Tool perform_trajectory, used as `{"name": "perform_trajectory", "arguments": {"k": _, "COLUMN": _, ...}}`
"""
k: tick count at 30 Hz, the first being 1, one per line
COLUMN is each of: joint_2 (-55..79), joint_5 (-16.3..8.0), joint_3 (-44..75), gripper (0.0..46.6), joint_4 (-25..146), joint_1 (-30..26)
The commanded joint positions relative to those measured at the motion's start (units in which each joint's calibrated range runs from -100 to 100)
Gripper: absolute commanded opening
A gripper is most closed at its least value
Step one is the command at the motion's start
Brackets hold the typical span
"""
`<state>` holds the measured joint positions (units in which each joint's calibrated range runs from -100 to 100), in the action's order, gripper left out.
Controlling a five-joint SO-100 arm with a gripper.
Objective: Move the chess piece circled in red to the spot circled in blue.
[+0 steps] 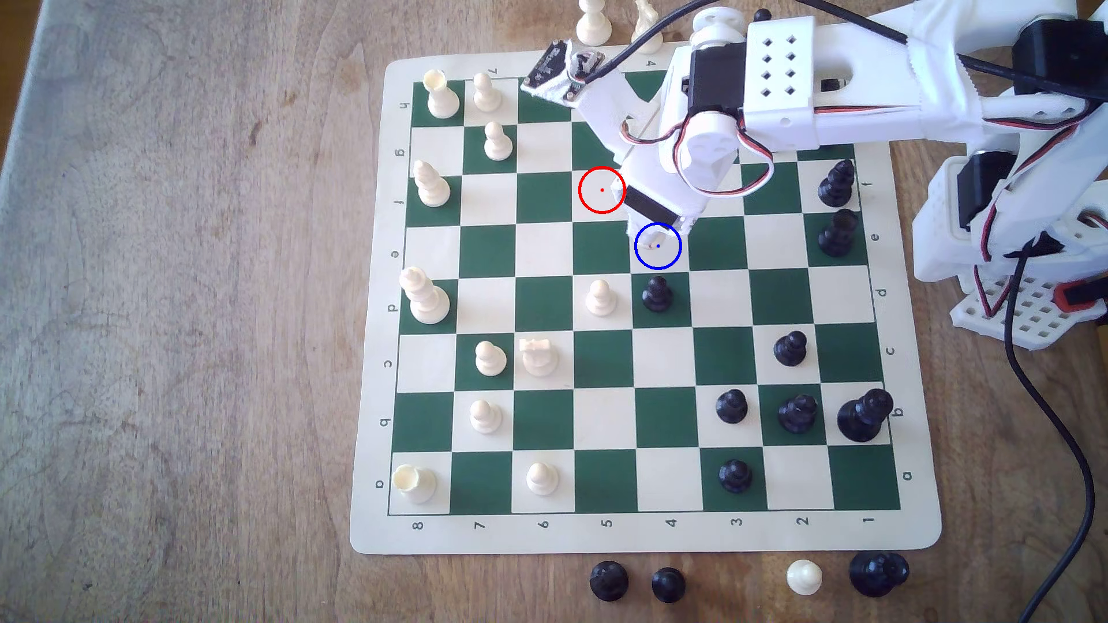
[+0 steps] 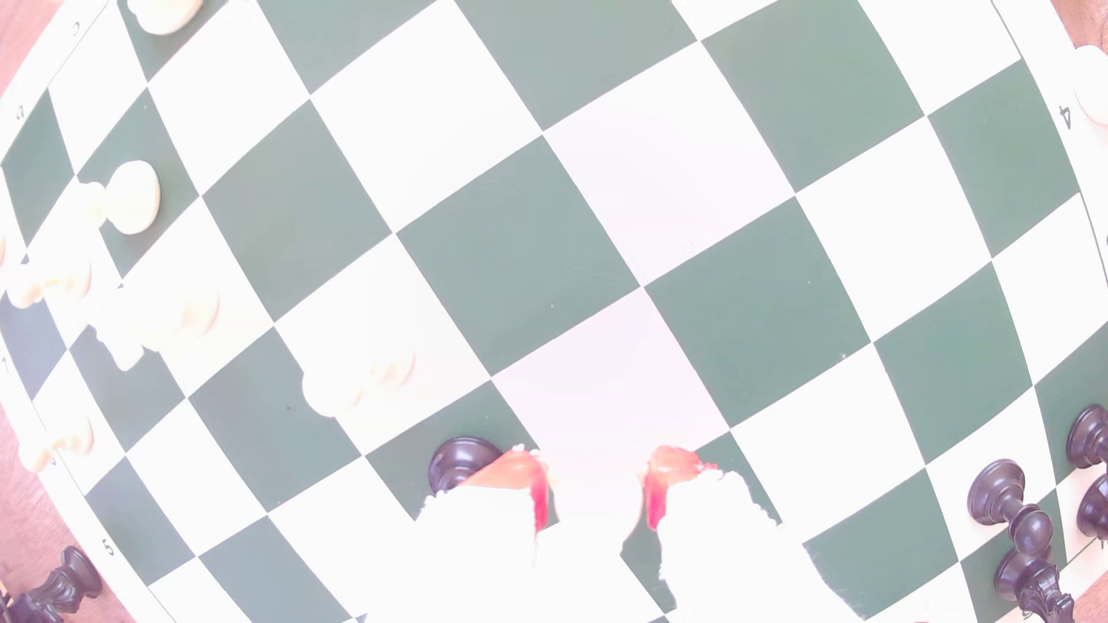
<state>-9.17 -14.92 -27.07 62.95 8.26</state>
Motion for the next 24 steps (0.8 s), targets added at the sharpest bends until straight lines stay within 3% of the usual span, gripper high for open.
{"name": "perform_trajectory", "arguments": {"k": 1, "joint_2": -2.2, "joint_5": 0.2, "joint_3": -0.13, "gripper": 3.4, "joint_4": -1.61, "joint_1": 0.23}}
{"name": "perform_trajectory", "arguments": {"k": 24, "joint_2": 1.87, "joint_5": 1.42, "joint_3": -1.4, "gripper": 3.4, "joint_4": -2.51, "joint_1": 0.93}}
